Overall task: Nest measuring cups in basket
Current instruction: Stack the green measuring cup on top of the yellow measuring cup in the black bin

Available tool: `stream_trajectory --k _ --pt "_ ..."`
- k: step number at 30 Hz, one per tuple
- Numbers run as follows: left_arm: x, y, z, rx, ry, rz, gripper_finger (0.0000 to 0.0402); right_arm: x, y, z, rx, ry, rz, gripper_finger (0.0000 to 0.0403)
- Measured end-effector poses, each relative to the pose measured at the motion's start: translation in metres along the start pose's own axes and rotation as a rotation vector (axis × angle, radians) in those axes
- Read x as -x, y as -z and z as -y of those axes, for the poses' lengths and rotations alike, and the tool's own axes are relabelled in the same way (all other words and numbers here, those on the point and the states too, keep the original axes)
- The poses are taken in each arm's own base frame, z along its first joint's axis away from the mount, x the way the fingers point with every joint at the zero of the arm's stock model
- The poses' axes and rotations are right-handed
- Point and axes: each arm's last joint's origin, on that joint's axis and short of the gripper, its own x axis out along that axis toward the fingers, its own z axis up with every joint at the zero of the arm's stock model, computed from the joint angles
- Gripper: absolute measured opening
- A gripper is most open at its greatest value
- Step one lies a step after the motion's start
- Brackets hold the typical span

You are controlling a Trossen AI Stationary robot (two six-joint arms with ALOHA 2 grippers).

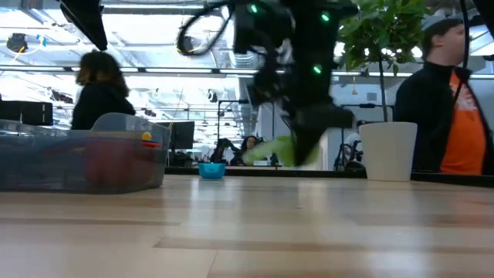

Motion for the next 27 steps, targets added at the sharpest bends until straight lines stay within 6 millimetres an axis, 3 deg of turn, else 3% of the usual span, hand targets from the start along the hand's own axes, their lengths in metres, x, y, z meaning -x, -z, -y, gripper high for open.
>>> stream_trajectory --k 5,9,15,22,27 --pt "0.000 0.000 0.000 -0.001 -0.001 -0.002 0.0118 0.035 -0.031 0.035 -0.077 -0.010 0.167 0.0016" --pt "0.000 0.000 0.000 -0.017 -0.004 -0.002 0.0118 0.067 -0.050 0.062 -0.221 -0.158 0.314 0.0016" --pt "0.000 0.001 -0.001 -0.062 -0.015 -0.008 0.0118 0.111 -0.071 0.077 -0.366 -0.396 0.566 0.0016" --pt "0.000 -0.004 0.002 -0.120 0.005 0.045 0.0118 0.121 -0.087 0.064 -0.425 -0.467 0.713 0.0016" --pt "0.000 -0.005 0.004 -0.173 0.037 0.056 0.0118 0.098 -0.104 0.045 -0.470 -0.504 0.711 0.0016"
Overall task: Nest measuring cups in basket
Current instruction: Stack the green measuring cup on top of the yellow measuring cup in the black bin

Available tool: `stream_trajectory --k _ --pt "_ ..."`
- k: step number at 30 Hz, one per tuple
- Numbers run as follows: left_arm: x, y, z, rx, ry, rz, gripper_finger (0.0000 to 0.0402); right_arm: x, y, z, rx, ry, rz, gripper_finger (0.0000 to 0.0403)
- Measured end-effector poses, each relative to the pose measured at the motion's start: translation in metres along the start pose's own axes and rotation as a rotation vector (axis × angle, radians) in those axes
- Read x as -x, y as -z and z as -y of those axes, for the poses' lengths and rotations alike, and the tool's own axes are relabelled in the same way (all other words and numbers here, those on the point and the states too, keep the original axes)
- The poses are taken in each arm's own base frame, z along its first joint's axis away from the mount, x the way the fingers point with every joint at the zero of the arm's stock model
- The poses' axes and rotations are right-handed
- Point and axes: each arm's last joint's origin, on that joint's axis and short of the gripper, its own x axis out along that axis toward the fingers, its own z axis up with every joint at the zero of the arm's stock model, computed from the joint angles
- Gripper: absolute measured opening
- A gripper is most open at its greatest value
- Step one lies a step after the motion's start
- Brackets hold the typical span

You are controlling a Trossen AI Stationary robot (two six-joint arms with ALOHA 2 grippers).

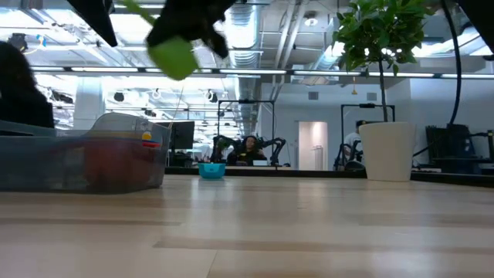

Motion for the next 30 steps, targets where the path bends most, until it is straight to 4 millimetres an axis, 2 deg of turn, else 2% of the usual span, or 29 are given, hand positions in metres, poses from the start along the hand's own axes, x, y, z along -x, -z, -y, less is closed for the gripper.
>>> stream_trajectory --k 4,8,13,23,28,30 --pt "0.006 -0.001 0.000 -0.015 0.074 -0.016 0.0120 -0.024 0.004 0.002 -0.019 -0.017 0.039 0.0016" --pt "0.014 -0.001 -0.002 -0.008 0.156 -0.020 0.0126 -0.038 0.002 0.005 -0.054 -0.036 0.102 0.0016" --pt "0.019 0.002 -0.005 0.003 0.198 -0.012 0.0150 -0.038 -0.005 0.007 -0.075 -0.050 0.169 0.0016" --pt "0.020 0.000 -0.003 0.032 0.233 0.009 0.0207 -0.038 -0.001 0.010 -0.079 -0.030 0.127 0.0016" --pt "0.022 -0.009 0.004 0.057 0.363 0.054 0.0219 -0.039 0.000 0.009 -0.078 -0.026 0.112 0.0016" --pt "0.018 -0.011 0.008 0.049 0.364 0.031 0.0220 -0.039 -0.001 0.011 -0.080 -0.022 0.118 0.0016"
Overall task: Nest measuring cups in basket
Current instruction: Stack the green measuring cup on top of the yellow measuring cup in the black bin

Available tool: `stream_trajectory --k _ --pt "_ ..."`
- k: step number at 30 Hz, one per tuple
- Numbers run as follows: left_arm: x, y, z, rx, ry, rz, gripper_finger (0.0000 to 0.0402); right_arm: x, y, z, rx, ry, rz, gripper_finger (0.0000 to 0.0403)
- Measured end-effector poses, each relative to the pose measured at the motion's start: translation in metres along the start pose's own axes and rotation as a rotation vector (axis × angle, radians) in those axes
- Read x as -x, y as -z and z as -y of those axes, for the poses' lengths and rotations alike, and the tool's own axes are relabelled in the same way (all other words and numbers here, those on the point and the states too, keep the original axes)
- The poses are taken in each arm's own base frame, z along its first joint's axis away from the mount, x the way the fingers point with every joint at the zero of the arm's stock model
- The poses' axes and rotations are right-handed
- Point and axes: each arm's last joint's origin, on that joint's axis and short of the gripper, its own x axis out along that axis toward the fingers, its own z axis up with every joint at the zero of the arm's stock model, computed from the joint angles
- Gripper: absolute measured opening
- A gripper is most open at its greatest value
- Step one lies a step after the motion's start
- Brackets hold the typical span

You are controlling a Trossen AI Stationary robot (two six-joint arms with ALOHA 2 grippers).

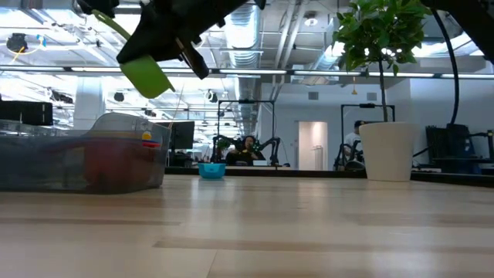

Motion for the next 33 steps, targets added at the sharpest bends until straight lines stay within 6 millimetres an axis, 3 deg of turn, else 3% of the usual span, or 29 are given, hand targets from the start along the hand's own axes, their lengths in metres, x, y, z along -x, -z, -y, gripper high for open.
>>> stream_trajectory --k 10,22,27,33 --pt "-0.035 -0.005 0.010 -0.066 -0.067 -0.151 0.0220 0.000 -0.001 0.000 0.001 -0.001 0.010 0.0016" --pt "-0.039 -0.009 0.011 -0.072 -0.089 -0.131 0.0216 0.000 -0.003 -0.005 0.012 -0.024 0.043 0.0016" --pt "-0.039 -0.009 0.011 -0.073 -0.096 -0.128 0.0186 0.000 -0.002 -0.007 0.015 -0.029 0.041 0.0016" --pt "-0.041 -0.009 0.011 -0.079 -0.107 -0.132 0.0121 0.000 -0.001 -0.009 0.014 -0.028 0.041 0.0016"
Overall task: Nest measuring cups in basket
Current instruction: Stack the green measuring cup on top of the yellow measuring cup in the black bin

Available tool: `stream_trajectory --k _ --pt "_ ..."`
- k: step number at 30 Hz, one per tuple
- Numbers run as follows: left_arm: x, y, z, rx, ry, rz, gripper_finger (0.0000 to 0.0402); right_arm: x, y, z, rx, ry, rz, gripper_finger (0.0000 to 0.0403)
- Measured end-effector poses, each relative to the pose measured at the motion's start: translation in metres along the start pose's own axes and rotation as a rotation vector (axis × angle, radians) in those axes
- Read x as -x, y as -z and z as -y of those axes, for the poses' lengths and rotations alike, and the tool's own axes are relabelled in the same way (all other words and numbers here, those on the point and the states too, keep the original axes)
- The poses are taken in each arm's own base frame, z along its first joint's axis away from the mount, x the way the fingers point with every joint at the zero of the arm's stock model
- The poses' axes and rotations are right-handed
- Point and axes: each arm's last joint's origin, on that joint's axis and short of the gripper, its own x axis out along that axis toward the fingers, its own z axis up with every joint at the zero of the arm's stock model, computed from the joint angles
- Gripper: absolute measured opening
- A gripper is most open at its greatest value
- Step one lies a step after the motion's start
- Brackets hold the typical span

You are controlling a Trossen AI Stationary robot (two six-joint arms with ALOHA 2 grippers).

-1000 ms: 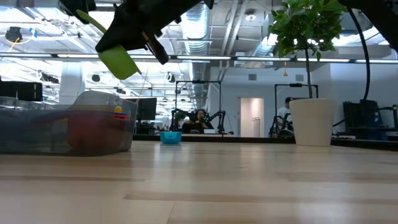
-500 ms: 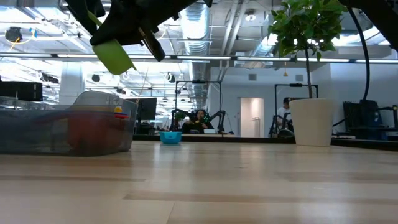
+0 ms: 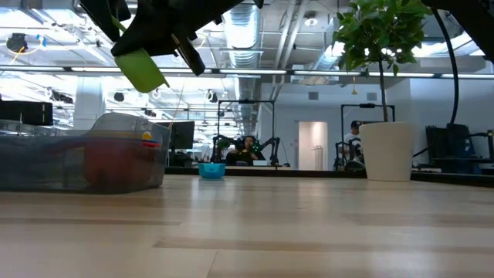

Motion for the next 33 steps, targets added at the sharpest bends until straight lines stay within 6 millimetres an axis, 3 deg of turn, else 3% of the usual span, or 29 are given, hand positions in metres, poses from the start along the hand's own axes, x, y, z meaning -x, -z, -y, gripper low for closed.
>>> stream_trajectory --k 11,22,33 --pt "-0.0097 -0.0034 0.0033 -0.015 -0.018 -0.038 0.0116 -0.0006 0.0028 0.0005 0.002 0.005 -0.020 0.0016" --pt "-0.0078 -0.0023 0.0025 -0.022 -0.014 -0.037 0.0118 -0.0009 0.0017 -0.0001 0.008 -0.005 -0.009 0.0061" --pt "-0.0078 0.0013 0.0009 -0.027 -0.029 -0.075 0.0119 0.0007 0.0022 0.0001 -0.053 0.004 -0.029 0.0066"
